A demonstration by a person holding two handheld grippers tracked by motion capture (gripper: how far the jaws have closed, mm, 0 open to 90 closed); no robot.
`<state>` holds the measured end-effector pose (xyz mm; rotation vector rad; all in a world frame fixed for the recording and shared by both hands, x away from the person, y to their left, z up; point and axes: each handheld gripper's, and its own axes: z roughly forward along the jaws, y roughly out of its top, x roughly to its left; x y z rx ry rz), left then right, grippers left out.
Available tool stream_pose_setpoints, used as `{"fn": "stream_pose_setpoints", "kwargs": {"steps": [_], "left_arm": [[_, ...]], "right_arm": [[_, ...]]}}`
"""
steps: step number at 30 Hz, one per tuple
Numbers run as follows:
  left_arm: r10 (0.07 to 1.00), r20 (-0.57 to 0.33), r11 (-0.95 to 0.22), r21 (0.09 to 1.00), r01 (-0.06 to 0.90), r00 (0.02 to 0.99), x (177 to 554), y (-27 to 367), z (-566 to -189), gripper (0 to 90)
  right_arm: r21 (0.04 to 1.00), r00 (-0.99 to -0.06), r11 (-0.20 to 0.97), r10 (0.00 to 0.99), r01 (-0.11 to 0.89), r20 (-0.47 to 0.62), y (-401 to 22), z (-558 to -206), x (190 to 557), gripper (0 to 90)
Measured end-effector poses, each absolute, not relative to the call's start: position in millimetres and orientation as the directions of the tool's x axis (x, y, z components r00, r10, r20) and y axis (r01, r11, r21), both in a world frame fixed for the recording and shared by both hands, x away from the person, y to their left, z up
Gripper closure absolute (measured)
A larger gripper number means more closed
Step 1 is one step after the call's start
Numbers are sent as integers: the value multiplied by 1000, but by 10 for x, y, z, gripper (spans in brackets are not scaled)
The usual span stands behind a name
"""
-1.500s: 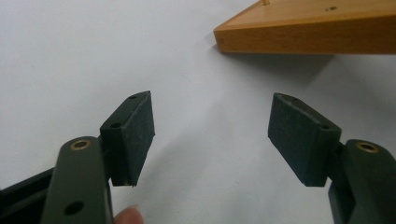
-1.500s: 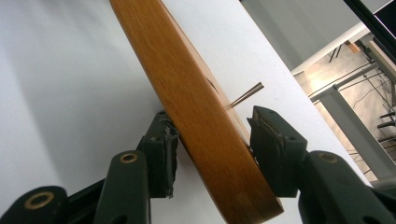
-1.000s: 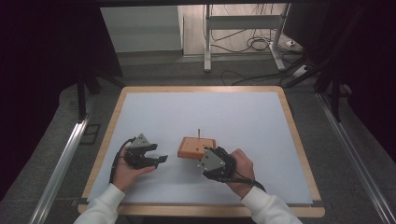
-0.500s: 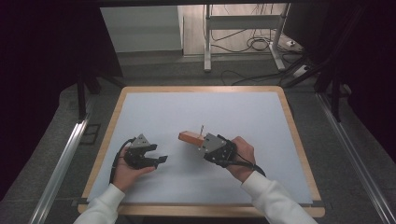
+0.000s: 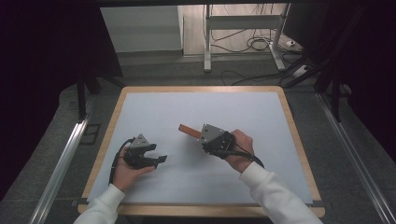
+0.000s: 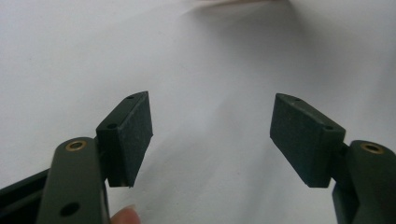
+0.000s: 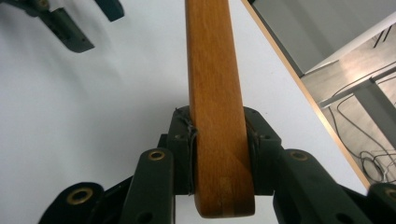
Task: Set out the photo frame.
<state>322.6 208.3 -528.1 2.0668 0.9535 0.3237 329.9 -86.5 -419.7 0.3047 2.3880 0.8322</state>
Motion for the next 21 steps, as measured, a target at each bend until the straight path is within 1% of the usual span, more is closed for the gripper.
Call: {"fn": "stream_pose_setpoints", "kwargs": {"steps": [6, 13, 18, 21], "left_arm": [[730, -95, -379, 767, 517, 676, 3231, 2093, -5288, 297], [729, -91, -385, 765, 516, 678, 3224, 2077, -5302, 297], [732, -92, -384, 763, 520, 675, 3231, 2080, -5311, 297], [733, -90, -385, 762, 521, 675, 3232, 2075, -5317, 297]], "right_arm": [[634, -814, 772, 396, 45, -425, -835, -4126, 3399, 695], [629, -825, 776, 377, 34, -420, -825, -4068, 3426, 696], [653, -839, 757, 374, 29, -396, -858, -4013, 3364, 696], [661, -849, 750, 355, 9, -391, -879, -3995, 3310, 696]]}}
